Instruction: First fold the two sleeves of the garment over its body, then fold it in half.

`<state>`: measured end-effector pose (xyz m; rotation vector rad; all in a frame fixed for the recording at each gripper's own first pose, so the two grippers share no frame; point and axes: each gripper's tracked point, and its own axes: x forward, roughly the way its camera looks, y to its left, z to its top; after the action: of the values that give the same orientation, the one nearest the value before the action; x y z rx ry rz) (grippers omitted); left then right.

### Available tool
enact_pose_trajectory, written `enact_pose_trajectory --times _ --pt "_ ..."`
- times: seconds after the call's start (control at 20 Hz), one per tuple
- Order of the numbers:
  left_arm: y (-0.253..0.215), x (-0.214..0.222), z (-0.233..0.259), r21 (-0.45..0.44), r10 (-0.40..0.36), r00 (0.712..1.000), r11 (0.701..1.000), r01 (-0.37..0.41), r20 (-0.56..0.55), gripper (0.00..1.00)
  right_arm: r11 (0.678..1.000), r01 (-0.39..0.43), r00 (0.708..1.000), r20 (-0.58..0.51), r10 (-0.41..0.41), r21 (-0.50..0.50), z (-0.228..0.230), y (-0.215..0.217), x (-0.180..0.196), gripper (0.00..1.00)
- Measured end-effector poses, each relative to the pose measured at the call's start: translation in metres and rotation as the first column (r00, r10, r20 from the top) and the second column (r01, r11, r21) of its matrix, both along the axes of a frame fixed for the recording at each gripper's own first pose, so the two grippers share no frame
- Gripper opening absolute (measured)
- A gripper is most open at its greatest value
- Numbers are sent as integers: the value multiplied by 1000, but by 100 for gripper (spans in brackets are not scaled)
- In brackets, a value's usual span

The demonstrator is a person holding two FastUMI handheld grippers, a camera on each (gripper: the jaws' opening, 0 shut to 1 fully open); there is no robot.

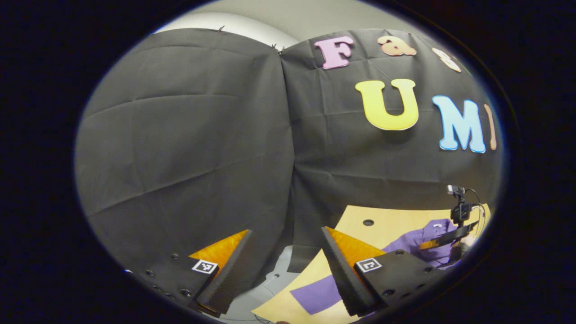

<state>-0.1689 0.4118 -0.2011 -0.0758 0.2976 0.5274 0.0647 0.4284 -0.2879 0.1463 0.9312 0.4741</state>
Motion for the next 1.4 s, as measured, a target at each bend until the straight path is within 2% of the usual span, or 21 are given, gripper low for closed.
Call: enact_pose_trajectory --times 0.05,0.25,0.3,0.4,0.45,0.5,0.55,0.6,0.8,1.05,1.15,1.2,1.25,1.4 --pt "-1 0 -8 -8 0 1000 1000 0 -10 94 1000 -6 1000 -5 6 -3 -4 2 -1 7" --pt "-7 0 -55 -34 -5 997 999 3 -77 96 999 -33 999 -18 33 13 -5 5 -7 13" --pt "-10 0 -67 -42 -5 996 999 1 -94 94 999 -40 999 -21 41 26 -3 9 -10 16" --pt "-16 1 -92 -73 -13 993 997 4 -120 96 998 -52 998 -20 53 30 -1 10 -13 39" --pt "-18 2 -106 -92 -17 991 996 5 -134 94 998 -55 998 -12 55 25 1 10 -13 40" --pt "-20 4 -119 -109 -22 989 994 6 -145 96 998 -58 998 -6 58 25 3 12 -16 51" --pt "-23 4 -130 -121 -26 988 993 7 -152 96 998 -62 998 -1 62 30 8 13 -18 40" --pt "-26 7 -142 -126 -29 987 992 8 -159 94 997 -66 998 8 65 35 12 13 -21 51" --pt "-37 16 -192 -155 -67 974 987 34 -216 94 995 -95 994 53 93 37 32 6 -35 51" --pt "-57 30 -260 -236 -128 947 970 57 -296 96 994 -83 992 97 77 66 63 -11 -48 51" --pt "-70 30 -286 -282 -160 929 957 64 -333 95 995 -72 991 120 63 69 75 -22 -50 51" --pt "-76 29 -298 -310 -176 921 948 65 -347 99 995 -66 990 128 57 70 80 -27 -50 51" --pt "-82 30 -309 -343 -193 914 937 64 -358 95 996 -61 990 134 51 70 84 -31 -52 51" --pt "-96 27 -340 -425 -223 897 904 44 -381 96 997 -40 990 141 30 63 91 -50 -60 51"
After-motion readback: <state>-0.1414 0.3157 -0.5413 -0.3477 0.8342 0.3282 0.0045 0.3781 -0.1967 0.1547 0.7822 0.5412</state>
